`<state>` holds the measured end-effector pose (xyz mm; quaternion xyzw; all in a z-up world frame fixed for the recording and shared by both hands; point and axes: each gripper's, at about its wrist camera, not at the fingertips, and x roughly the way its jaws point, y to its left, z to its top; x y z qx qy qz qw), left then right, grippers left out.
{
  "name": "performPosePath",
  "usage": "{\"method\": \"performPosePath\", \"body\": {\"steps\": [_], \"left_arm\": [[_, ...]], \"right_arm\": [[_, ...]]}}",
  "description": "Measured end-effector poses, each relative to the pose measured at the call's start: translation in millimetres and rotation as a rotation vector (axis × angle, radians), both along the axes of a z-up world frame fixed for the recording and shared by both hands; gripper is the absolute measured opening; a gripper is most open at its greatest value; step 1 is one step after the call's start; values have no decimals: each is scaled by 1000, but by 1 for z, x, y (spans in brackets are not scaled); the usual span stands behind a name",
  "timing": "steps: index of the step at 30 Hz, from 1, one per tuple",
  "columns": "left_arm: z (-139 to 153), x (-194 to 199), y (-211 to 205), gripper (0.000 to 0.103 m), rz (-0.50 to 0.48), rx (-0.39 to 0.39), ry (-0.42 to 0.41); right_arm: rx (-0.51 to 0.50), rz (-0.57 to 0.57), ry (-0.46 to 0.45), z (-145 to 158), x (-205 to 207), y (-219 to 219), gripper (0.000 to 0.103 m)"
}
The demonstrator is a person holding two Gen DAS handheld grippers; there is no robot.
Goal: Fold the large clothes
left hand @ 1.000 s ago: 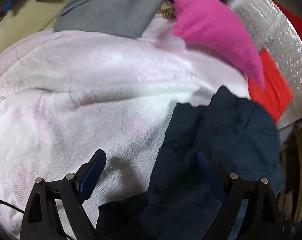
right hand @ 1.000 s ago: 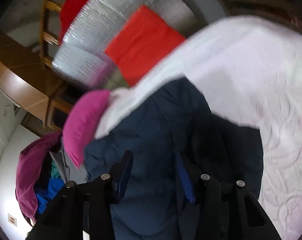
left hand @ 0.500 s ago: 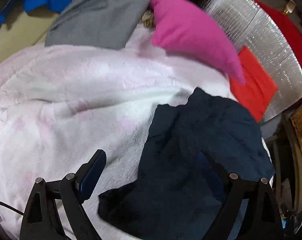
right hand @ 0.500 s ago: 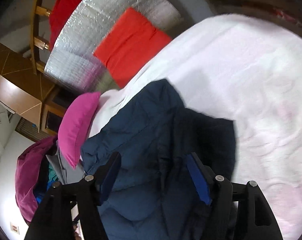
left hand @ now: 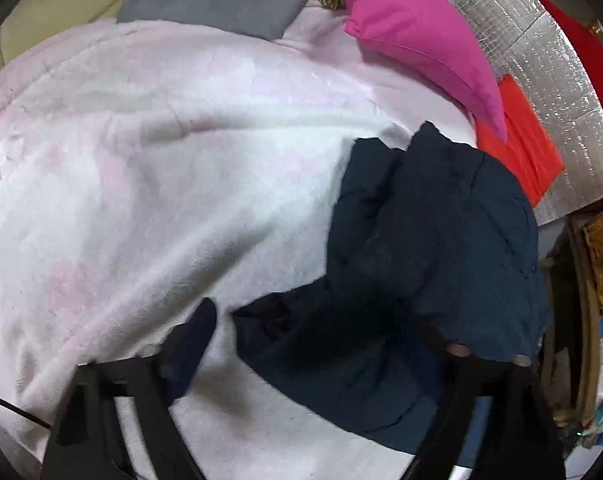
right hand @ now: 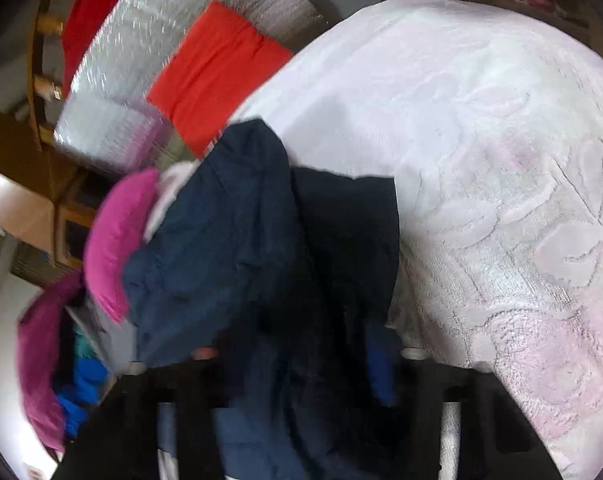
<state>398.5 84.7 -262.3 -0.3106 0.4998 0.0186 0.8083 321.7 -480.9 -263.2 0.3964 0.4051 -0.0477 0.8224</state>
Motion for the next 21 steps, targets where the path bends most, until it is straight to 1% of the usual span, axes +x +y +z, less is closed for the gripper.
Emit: {"method": "performPosePath", "body": {"steps": [1, 2, 3, 4, 6, 7, 8, 10, 12, 14, 15, 16, 17, 19, 20, 21], "left_arm": [[1, 1, -1, 70, -6, 2, -2], [2, 1, -3, 66, -11, 22, -11], [4, 1, -5, 59, -23, 43, -22], [6, 1, -7, 57, -29, 52, -25], [7, -1, -9, 55, -33, 70, -29], [8, -2, -10, 53, -38, 79, -32], [8, -4, -11, 52, -42, 85, -35], [8, -9, -14, 49, -56, 109, -43], [8, -14, -17, 49, -65, 124, -42], [6, -20, -16, 48, -63, 113, -36], [5, -23, -13, 48, -56, 100, -32], [6, -26, -10, 49, -47, 86, -31], [6, -28, -8, 49, -39, 73, -31], [8, -32, -1, 50, -30, 46, -31], [10, -33, 2, 50, -26, 34, -38], [13, -35, 6, 53, -17, 25, -49]], "right_arm": [[-44, 1, -2, 2, 1, 5, 39], [-67, 2, -16, 5, 3, 9, 38], [-88, 6, -34, 10, 4, 14, 37], [-109, 8, -54, 16, 5, 17, 35], [-171, 20, -117, 30, 5, 26, 35], [-196, 30, -133, 34, 6, 30, 35], [-220, 35, -128, 34, 9, 32, 35], [-260, 39, -80, 25, 14, 34, 35], [-255, 36, -38, 15, 18, 31, 34], [-199, 25, -54, 17, 12, 21, 34], [-174, 19, -69, 21, 8, 18, 37], [-149, 10, -83, 24, 3, 14, 37], [-128, -3, -92, 26, 0, 13, 39], [-63, -26, -99, 28, -9, 3, 71], [-43, -39, -108, 29, -13, 0, 72], [-34, -58, -116, 31, -19, -5, 72]]}}
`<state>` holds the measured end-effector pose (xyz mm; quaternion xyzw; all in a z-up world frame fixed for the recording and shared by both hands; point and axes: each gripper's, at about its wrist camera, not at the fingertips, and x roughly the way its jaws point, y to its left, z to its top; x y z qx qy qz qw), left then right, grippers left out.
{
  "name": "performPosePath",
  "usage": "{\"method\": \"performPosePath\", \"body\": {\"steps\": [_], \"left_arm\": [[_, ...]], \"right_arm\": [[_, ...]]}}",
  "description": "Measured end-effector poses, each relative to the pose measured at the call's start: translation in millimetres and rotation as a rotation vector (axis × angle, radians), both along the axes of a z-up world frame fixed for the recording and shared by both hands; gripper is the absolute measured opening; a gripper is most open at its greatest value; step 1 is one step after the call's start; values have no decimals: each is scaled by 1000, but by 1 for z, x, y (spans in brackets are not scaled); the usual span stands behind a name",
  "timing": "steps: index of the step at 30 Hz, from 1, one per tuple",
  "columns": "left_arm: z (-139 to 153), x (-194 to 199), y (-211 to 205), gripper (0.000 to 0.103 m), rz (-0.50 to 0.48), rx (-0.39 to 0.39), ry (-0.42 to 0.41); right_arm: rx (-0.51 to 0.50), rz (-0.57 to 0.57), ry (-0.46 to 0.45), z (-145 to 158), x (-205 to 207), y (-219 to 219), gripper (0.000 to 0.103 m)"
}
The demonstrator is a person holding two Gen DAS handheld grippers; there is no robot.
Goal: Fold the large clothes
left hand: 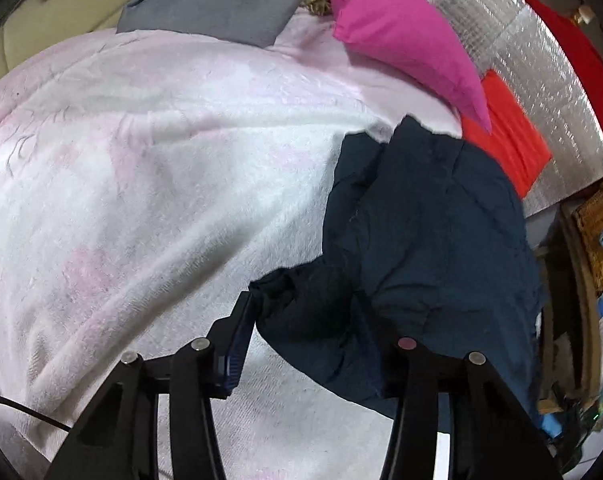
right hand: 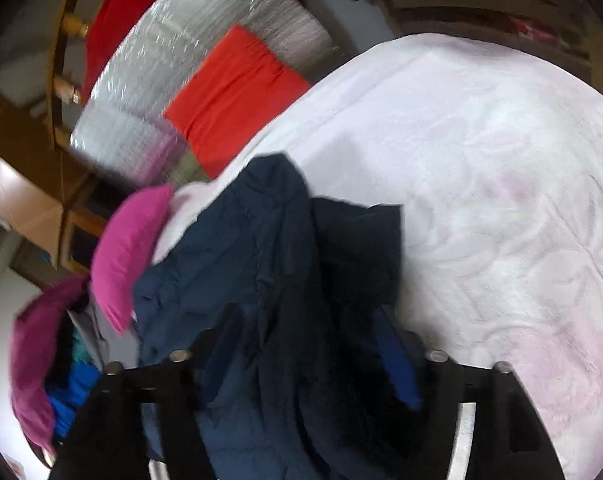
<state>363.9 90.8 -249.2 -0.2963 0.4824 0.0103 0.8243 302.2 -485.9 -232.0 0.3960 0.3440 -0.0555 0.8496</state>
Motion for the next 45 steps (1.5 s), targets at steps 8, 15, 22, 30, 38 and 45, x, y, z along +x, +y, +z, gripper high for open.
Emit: {"method": "performPosePath", "body": {"steps": [8, 15, 22, 30, 38, 45], "left_arm": [[6, 6, 19, 79, 14, -95, -74], [-17, 25, 1, 84, -62, -123, 31], [-11, 26, -7, 70, -111, -85, -14], [3, 20, -17, 48, -149, -54, -79], [-3, 23, -23, 64, -127, -28, -42], [26, -2, -24, 68, -62, 85, -136]], "right_arm": [[150, -50, 13, -16, -21, -40, 78], [252, 71, 110, -53, 23, -20, 78], [153, 112, 62, -52, 45, 6, 69], [-13, 101, -79, -11, 58, 36, 49], [32, 10, 75, -46, 69, 21, 63], [-77, -42, -10, 0, 29, 25, 68]]}}
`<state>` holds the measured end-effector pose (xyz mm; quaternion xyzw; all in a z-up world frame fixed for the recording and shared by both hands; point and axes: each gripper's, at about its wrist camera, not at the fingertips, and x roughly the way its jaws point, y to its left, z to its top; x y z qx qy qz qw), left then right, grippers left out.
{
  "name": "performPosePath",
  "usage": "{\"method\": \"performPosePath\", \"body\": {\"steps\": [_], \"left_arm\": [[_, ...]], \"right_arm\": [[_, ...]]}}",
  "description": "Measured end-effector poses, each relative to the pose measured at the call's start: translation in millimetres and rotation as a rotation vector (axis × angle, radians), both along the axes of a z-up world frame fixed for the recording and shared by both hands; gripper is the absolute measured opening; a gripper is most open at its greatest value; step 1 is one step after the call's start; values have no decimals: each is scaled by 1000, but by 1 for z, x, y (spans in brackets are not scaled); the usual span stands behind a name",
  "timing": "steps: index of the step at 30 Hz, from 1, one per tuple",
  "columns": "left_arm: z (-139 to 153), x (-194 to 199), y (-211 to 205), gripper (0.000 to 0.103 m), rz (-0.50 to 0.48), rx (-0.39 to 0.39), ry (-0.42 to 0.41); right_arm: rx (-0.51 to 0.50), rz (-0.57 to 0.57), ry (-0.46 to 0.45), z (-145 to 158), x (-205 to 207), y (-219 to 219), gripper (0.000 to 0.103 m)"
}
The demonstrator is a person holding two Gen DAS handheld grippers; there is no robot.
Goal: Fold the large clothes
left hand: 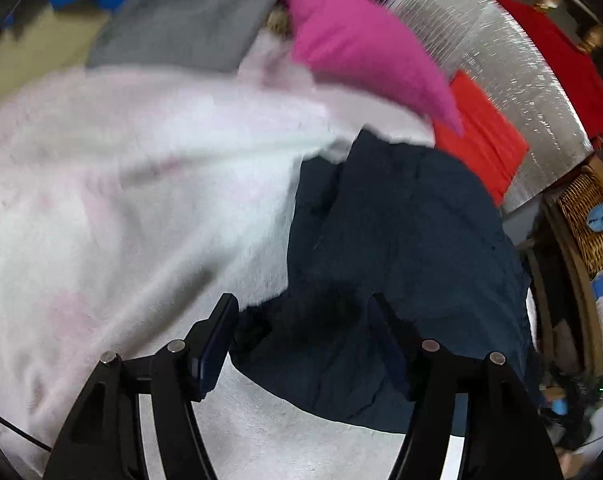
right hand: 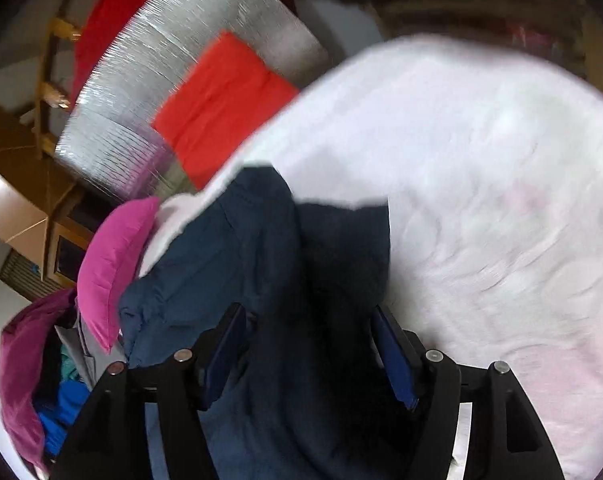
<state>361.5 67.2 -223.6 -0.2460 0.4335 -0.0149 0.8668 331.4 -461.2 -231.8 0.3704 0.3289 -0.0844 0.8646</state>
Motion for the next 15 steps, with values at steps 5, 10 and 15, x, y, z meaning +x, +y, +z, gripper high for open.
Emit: {"method": "performPosePath", "body": {"steps": [5, 10, 15], "left_arm": [[26, -18, -31, 71, -56, 168, -124], [19, -26, -67, 71, -173, 208, -97], [-21, -9, -88, 76, -227, 273, 96]], "right_arm": [[-130, 110, -130, 39, -36, 27, 58], [-165, 290, -125, 36, -56, 71, 55], [-206, 299, 69, -7, -33, 93, 52]]}}
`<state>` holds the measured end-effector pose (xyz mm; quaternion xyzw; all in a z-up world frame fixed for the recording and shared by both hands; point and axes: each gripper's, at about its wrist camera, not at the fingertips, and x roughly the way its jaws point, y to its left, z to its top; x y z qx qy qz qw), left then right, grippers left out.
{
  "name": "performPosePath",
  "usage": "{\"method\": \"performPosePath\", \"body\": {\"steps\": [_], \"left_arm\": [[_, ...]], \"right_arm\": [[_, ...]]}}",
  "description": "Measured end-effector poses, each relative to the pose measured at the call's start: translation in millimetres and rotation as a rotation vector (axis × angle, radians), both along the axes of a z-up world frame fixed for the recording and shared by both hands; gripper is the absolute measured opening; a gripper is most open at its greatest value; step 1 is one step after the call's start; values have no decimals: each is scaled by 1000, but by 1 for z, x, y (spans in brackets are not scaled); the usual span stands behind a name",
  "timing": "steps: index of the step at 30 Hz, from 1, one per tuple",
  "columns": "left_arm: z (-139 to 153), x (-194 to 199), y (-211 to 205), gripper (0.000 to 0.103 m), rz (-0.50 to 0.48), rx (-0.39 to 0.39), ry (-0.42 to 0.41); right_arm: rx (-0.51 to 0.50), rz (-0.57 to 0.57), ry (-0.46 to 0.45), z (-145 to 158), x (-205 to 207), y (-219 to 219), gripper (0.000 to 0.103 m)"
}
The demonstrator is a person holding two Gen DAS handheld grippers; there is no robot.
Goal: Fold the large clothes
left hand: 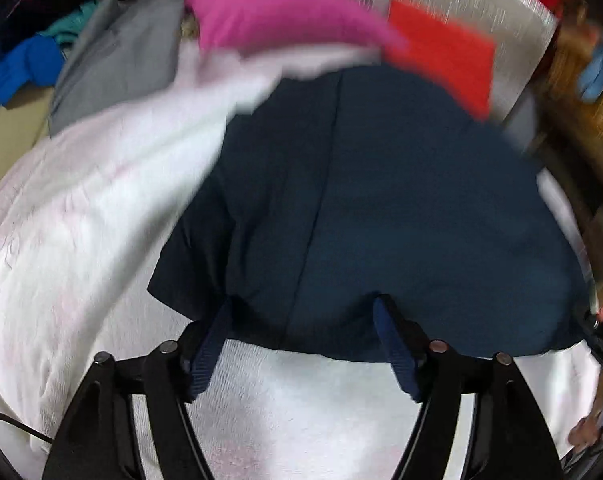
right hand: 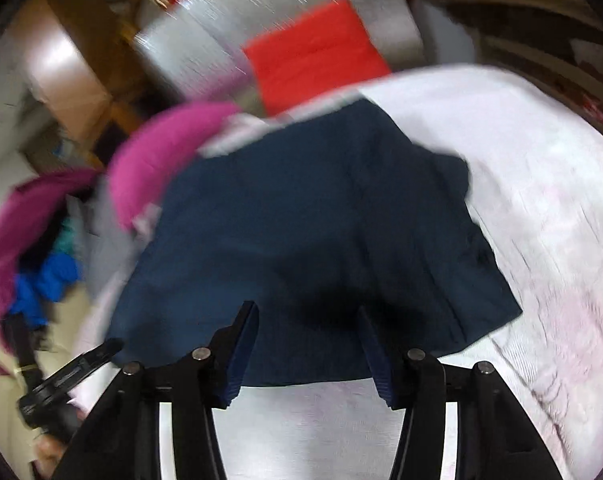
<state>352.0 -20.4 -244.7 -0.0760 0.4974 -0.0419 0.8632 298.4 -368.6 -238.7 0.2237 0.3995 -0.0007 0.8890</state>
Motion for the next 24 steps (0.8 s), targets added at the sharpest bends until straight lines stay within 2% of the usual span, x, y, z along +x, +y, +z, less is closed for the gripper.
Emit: {"method": "performPosePath", "body": {"steps": [2, 4, 6, 8, 9, 10, 12, 13, 16, 17, 19, 21, 24], "left_arm": [[2, 2, 2, 76, 17, -33, 1], [7, 2, 4, 76, 15, -47, -19], [15, 0, 10, 76, 25, -62, -49], [28, -4, 16, 76, 40, -75, -116], [31, -4, 19, 76, 47, -72, -140], [33, -5, 22, 78, 58, -67, -149], [29, 0, 29, 79, 87, -65, -138], [23, 4, 33, 79, 99, -68, -113], [5, 17, 35, 80, 104, -72, -47], [4, 23, 33, 81, 103, -64, -47], [8, 22, 28, 81, 98, -28, -59], [12, 20, 28, 81, 94, -14, -76], [25, 13, 28, 81, 102, -10, -127]], "right_arm": [[19, -2, 61, -14, 9, -2, 52], [6, 0, 45, -8, 8, 1, 52], [21, -1, -18, 7, 3, -3, 53], [52, -33, -87, 19, 0, -12, 53], [68, -61, -121, 24, -1, -19, 56], [76, -95, -134, 27, 1, -28, 63], [95, -151, -120, 23, 6, -42, 64], [112, -169, -109, 18, 0, -54, 64], [173, -202, -45, -3, 19, -70, 64], [198, -196, -2, -14, 29, -73, 63], [197, -203, 12, -18, 39, -75, 63], [173, -205, 6, -11, 38, -71, 63], [191, -209, -46, 0, 24, -65, 63]]}}
